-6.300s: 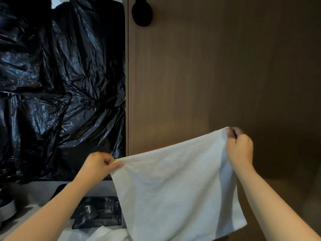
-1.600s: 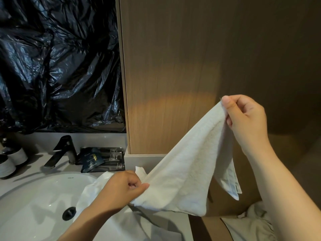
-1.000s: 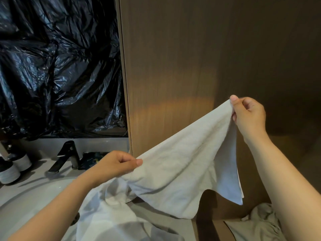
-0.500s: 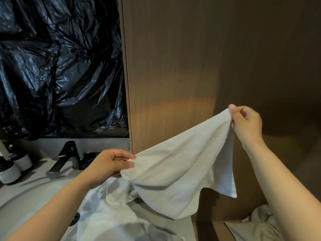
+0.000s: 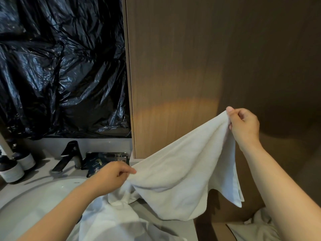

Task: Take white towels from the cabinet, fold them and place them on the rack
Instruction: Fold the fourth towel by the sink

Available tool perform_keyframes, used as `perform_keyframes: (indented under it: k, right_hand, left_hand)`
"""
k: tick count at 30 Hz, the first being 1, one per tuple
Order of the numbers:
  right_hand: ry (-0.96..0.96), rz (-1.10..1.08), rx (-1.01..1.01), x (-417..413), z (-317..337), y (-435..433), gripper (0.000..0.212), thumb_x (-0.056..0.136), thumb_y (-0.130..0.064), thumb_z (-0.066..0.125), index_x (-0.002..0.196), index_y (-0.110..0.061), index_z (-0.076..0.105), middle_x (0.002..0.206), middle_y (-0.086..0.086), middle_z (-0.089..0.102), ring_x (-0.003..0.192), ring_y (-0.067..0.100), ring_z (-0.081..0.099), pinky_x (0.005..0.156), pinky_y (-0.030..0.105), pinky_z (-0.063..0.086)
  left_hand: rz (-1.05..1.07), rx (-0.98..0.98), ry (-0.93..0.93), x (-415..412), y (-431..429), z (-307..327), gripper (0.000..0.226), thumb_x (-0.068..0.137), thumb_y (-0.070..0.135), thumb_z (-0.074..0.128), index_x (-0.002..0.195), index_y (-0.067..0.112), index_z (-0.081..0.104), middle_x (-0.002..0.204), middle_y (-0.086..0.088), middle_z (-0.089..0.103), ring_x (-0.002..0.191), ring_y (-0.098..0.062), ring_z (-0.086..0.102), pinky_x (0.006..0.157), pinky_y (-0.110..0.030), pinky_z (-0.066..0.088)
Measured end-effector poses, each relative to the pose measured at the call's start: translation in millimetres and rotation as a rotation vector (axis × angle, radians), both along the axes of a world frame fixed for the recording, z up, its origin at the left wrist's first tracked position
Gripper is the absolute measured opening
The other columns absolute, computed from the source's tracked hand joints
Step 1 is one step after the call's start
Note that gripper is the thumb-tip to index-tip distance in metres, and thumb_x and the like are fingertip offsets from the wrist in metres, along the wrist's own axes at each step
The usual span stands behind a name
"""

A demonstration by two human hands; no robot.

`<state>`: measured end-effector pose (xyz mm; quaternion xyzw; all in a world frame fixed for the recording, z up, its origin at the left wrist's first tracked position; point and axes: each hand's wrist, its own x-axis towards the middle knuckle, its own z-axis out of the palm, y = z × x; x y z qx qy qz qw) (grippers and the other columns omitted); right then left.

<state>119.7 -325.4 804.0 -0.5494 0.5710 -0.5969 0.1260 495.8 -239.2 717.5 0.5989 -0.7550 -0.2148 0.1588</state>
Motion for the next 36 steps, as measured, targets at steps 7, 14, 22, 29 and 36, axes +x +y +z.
perform_keyframes:
  k: [7,14,22,29,36]
  right_hand:
    - [0.037,-0.027,0.015,-1.2,-0.7,0.2,0.038,0.096,-0.047,0.053,0.074,-0.015,0.057,0.068,0.001,0.056,0.068,0.012,0.055,0.061,0.021,0.040]
    - [-0.008,-0.064,0.004,-8.6,1.3,-3.1,0.041,0.095,-0.045,0.054,0.076,-0.010,0.059,0.069,0.005,0.057,0.066,0.013,0.054,0.059,0.023,0.041]
    - [-0.116,-0.130,0.023,-17.7,20.4,-12.6,0.031,0.093,-0.049,0.057,0.079,-0.021,0.058,0.079,0.001,0.061,0.075,0.014,0.059,0.061,0.026,0.044]
    - [-0.158,-0.267,-0.023,-20.4,42.5,-13.0,0.029,0.091,-0.057,0.053,0.081,-0.030,0.056,0.082,-0.005,0.061,0.078,0.009,0.058,0.069,0.030,0.046]
    - [-0.209,-0.154,-0.027,-19.7,28.7,-3.7,0.041,0.098,-0.046,0.048,0.082,-0.009,0.055,0.076,0.003,0.052,0.070,0.017,0.050,0.062,0.032,0.040]
  left_hand:
    - [0.105,-0.187,0.011,9.0,-4.2,-12.5,0.023,0.077,0.044,0.077,0.062,0.032,0.064,0.069,0.004,0.059,0.063,-0.009,0.056,0.059,-0.019,0.043]
    - [0.357,-0.320,0.318,14.6,-17.0,9.6,0.023,0.076,0.034,0.079,0.057,0.027,0.070,0.056,0.004,0.067,0.052,-0.010,0.060,0.050,-0.016,0.045]
    - [0.385,-0.365,0.690,18.9,-45.0,68.4,0.005,0.079,0.024,0.077,0.080,0.020,0.074,0.073,0.003,0.075,0.068,-0.013,0.071,0.064,-0.019,0.051]
    - [0.381,-0.560,0.466,10.0,-64.2,115.3,0.008,0.092,0.035,0.060,0.096,0.032,0.067,0.076,0.006,0.070,0.070,-0.010,0.065,0.059,-0.022,0.044]
    - [0.472,-0.579,0.569,-17.0,-66.8,102.6,0.011,0.102,0.025,0.040,0.109,0.017,0.045,0.087,0.008,0.052,0.079,-0.006,0.051,0.060,-0.024,0.039]
